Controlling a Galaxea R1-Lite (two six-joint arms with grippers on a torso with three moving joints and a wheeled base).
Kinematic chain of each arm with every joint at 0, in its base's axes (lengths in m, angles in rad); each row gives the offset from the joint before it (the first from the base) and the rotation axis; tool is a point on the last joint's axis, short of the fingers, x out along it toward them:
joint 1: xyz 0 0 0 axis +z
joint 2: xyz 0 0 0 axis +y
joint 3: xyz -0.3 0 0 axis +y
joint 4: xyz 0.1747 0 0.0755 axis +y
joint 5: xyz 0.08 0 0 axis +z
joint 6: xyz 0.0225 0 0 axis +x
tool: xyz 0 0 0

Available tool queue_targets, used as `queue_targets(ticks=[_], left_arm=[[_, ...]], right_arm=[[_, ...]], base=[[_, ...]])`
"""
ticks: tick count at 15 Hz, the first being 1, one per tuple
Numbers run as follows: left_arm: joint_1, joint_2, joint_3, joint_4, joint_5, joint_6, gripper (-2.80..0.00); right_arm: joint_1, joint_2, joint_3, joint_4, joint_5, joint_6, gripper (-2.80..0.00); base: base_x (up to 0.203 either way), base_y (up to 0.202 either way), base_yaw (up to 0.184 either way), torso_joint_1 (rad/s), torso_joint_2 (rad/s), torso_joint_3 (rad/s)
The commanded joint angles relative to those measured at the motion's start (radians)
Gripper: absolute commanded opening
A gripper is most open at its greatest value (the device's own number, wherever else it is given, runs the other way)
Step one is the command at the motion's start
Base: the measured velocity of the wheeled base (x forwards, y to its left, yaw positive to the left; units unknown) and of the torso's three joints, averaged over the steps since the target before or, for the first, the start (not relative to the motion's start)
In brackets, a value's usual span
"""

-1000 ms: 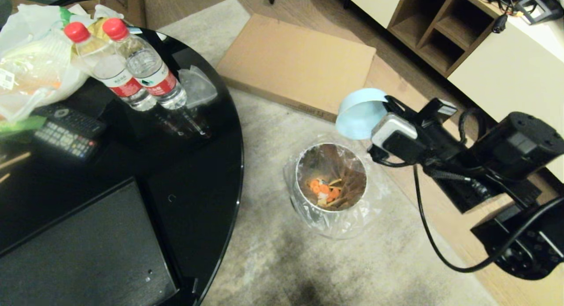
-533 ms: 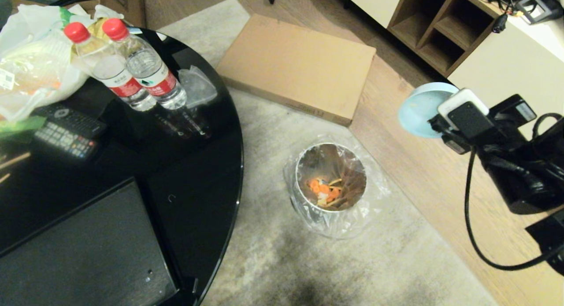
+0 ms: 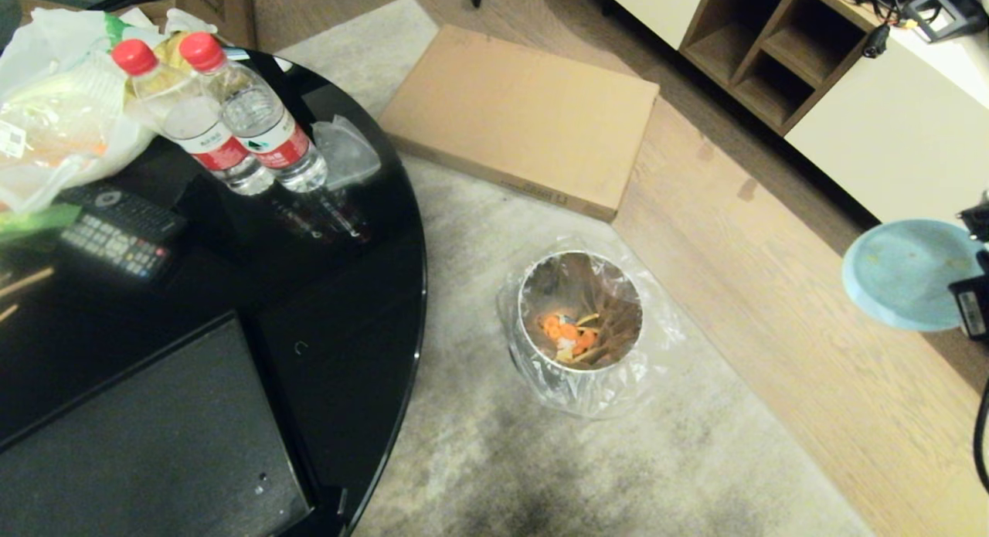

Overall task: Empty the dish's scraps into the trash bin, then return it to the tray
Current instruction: Put the bowl back to the table

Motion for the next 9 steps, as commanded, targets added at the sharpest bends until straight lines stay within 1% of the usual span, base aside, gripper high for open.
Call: queue_targets(ticks=[1,2,5,7,9], left_arm=[[0.0,0.0,0.0,0.0,0.0,0.0,-2.8],[0.0,0.0,0.0,0.0,0.0,0.0,-2.8],[0.0,0.0,0.0,0.0,0.0,0.0,-2.8],[0.0,0.0,0.0,0.0,0.0,0.0,-2.8],[0.0,0.0,0.0,0.0,0.0,0.0,-2.8]], right_arm=[[-0.048,-0.159,0.016,0.306,-0.002,0.211,-2.8],[-0.052,-0.2,0.043,0.365,-0.002,0.278,-2.8],[-0.055,-0.341,0.17,0.435,0.004,0.391,-2.8],[-0.056,-0.422,0.261,0.442,0.005,0.433,-2.8],[-0.062,-0.501,0.358,0.426,0.011,0.446,-2.8]], base=[[0.0,0.0,0.0,0.0,0.0,0.0],[0.0,0.0,0.0,0.0,0.0,0.0],[0.0,0.0,0.0,0.0,0.0,0.0],[0.0,0.0,0.0,0.0,0.0,0.0],[0.0,0.0,0.0,0.0,0.0,0.0]])
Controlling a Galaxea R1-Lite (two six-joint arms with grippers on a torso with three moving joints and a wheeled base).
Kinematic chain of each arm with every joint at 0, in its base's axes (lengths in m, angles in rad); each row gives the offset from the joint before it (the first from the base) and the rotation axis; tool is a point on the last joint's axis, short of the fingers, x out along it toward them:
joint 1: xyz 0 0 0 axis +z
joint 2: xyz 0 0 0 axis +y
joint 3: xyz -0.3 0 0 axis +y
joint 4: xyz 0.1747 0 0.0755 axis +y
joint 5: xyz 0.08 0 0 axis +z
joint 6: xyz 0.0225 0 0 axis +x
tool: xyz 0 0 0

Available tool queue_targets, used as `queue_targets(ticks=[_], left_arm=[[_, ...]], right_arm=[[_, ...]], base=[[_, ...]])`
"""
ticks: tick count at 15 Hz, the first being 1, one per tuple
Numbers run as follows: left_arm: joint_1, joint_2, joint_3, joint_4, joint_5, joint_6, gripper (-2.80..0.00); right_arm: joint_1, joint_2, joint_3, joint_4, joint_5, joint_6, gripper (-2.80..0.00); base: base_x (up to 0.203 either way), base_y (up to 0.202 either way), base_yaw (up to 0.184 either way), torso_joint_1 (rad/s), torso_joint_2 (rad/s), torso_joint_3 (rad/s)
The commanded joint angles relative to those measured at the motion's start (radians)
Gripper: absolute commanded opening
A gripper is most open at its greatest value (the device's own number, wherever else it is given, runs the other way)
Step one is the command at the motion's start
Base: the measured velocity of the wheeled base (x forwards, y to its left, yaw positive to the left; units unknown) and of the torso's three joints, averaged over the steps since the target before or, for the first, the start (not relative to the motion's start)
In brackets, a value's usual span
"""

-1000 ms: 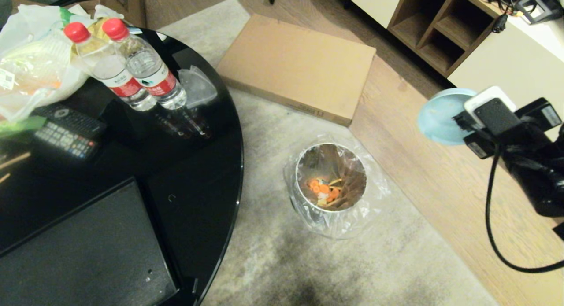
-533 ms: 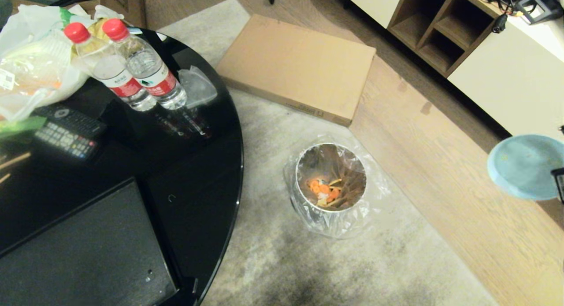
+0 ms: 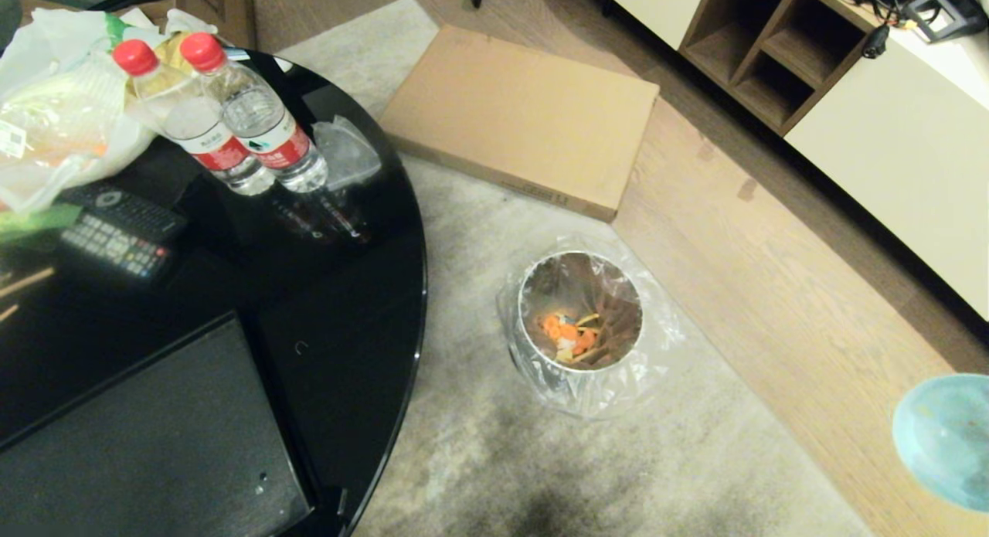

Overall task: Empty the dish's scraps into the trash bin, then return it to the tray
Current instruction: Put the bowl back to the table

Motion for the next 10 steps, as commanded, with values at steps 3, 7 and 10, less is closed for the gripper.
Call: queue_targets(ticks=[3,7,10], left_arm=[[0.0,0.0,0.0,0.0,0.0,0.0,-2.8],[0.0,0.0,0.0,0.0,0.0,0.0,-2.8],[0.0,0.0,0.0,0.0,0.0,0.0,-2.8]], right_arm=[[-0.06,-0.227,0.19,-0.047,0.12,0.002,-2.8],[-0.093,-0.383,0.26,-0.04,0.304,0.012,-2.8],[-0.092,-0.495,0.262,0.06,0.357,0.035,-2.8]], base=[[0.0,0.0,0.0,0.0,0.0,0.0],[0.0,0.0,0.0,0.0,0.0,0.0],[0.0,0.0,0.0,0.0,0.0,0.0]])
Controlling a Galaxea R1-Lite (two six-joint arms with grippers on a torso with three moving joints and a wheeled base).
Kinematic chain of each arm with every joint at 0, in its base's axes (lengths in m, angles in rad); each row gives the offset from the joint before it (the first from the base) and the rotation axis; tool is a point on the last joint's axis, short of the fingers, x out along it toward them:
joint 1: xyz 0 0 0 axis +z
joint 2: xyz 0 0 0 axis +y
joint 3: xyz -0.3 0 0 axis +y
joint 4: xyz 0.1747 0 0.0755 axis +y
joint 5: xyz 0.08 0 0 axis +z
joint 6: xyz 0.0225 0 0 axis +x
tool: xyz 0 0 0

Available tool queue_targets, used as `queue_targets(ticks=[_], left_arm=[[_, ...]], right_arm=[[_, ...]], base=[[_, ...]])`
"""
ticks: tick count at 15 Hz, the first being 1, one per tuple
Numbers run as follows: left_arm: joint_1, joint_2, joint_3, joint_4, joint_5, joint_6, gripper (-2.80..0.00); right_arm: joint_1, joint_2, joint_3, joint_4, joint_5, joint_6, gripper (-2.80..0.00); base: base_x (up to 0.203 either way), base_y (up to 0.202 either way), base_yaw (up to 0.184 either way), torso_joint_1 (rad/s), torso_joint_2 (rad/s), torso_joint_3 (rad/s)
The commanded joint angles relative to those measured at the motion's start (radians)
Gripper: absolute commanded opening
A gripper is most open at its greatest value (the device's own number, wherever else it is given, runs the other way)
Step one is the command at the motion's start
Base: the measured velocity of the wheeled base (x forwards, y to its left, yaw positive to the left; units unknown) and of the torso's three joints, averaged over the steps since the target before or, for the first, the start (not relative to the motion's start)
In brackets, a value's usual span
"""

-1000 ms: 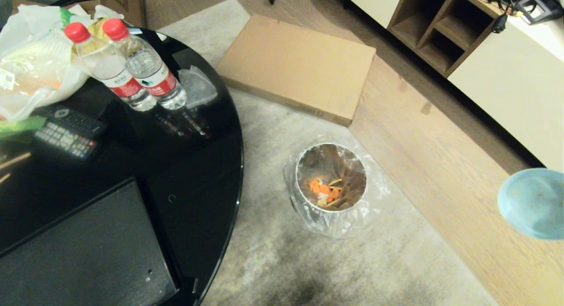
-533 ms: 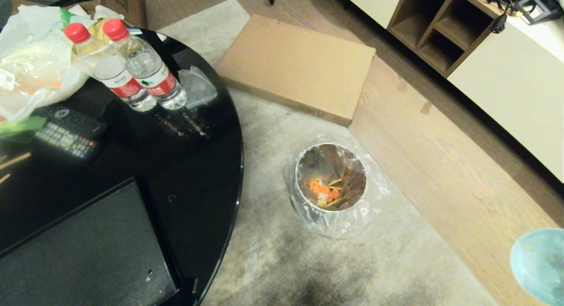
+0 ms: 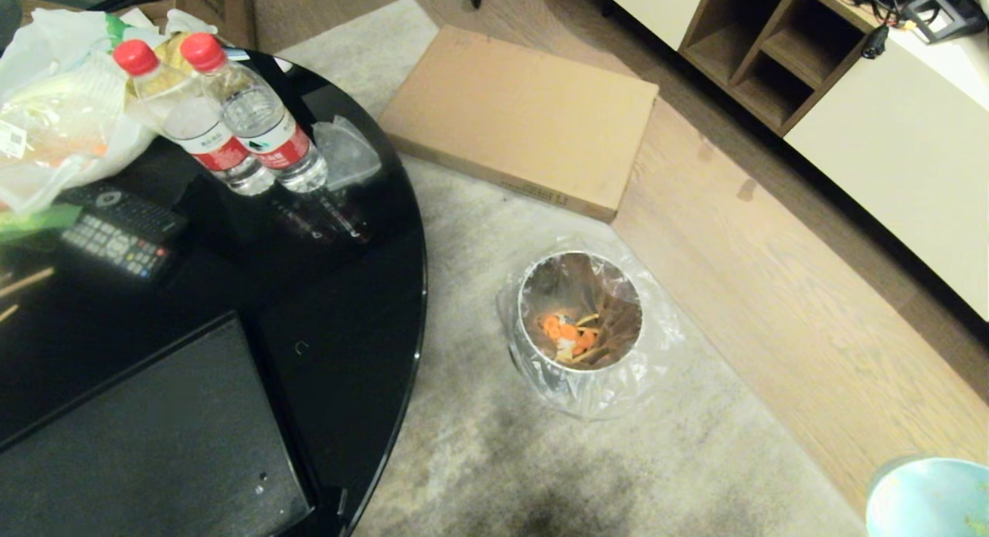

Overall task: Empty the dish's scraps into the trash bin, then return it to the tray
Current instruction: Put the bowl back to the table

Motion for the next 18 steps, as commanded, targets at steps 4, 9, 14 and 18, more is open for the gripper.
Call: queue_targets(ticks=[4,9,14,18], left_arm=[[0.0,0.0,0.0,0.0,0.0,0.0,-2.8],[0.0,0.0,0.0,0.0,0.0,0.0,-2.8],[0.0,0.0,0.0,0.0,0.0,0.0,-2.8],[0.0,0.0,0.0,0.0,0.0,0.0,-2.8]], right_arm=[[0.0,-0.167,0.004,0.12,0.017,0.012,-2.8],[0.04,-0.167,0.004,0.145,0.017,0.026,-2.8],[0.063,-0.167,0.004,0.158,0.017,0.041,-2.8],[0.184,-0.222,0.004,0.157,0.017,0.052,-2.8]], base=[[0.0,0.0,0.0,0.0,0.0,0.0],[0.0,0.0,0.0,0.0,0.0,0.0],[0.0,0.0,0.0,0.0,0.0,0.0],[0.0,0.0,0.0,0.0,0.0,0.0]])
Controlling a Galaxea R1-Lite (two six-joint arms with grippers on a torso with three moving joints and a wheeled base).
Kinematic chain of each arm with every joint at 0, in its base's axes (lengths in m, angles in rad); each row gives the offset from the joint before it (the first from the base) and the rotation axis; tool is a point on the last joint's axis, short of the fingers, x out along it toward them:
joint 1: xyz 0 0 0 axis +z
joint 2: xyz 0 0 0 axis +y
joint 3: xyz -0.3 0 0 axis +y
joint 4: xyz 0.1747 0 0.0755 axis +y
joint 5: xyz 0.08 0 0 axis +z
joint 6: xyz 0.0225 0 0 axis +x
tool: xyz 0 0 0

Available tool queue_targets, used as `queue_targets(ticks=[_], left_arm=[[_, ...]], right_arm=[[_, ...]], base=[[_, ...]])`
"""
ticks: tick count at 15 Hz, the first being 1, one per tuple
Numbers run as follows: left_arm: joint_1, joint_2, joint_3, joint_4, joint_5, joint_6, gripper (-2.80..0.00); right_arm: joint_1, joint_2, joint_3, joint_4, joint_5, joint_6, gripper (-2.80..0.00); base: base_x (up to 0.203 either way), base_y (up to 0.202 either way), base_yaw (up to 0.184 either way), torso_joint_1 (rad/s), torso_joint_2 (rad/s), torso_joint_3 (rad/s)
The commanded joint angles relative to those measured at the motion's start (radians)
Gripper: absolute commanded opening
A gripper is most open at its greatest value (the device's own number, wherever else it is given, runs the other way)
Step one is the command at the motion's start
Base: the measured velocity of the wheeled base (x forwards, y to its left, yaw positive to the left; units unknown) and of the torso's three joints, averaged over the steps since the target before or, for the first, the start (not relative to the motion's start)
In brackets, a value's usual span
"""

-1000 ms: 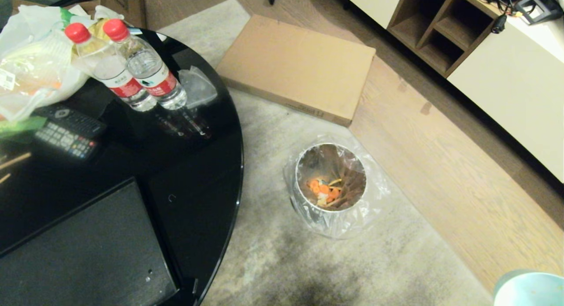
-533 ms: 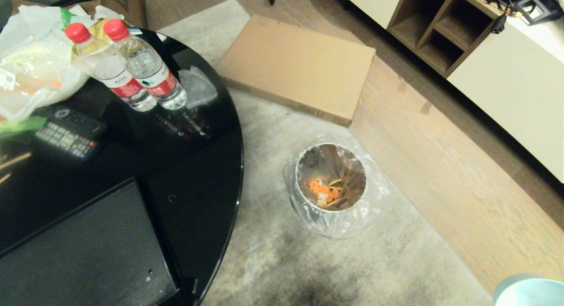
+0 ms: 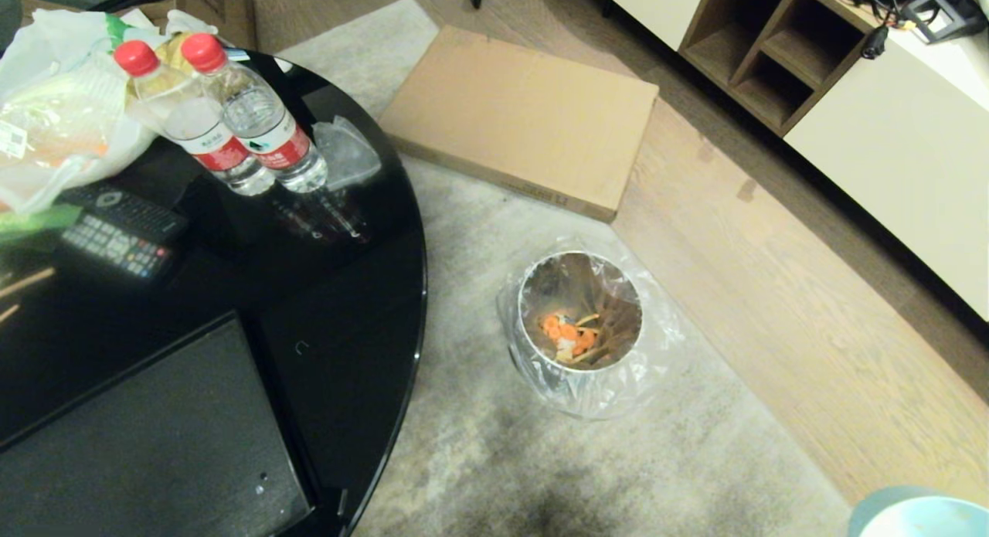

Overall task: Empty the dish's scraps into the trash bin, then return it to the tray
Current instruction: Put the bowl back to the table

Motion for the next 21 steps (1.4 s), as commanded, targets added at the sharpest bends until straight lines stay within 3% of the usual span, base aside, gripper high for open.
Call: queue_targets(ticks=[1,6,21], left_arm=[[0.0,0.0,0.0,0.0,0.001,0.0,-2.8],[0.0,0.0,0.0,0.0,0.001,0.0,-2.8],[0.0,0.0,0.0,0.0,0.001,0.0,-2.8]], right_arm=[[0.054,-0.08,0.0,-0.001,0.0,0.004,-2.8],[0.064,-0.264,0.0,-0.003,0.036,0.003,-2.8],[0.064,-0.264,0.0,-0.003,0.037,0.001,-2.8]], base=[[0.0,0.0,0.0,0.0,0.0,0.0],[0.0,0.0,0.0,0.0,0.0,0.0],[0.0,0.0,0.0,0.0,0.0,0.0]])
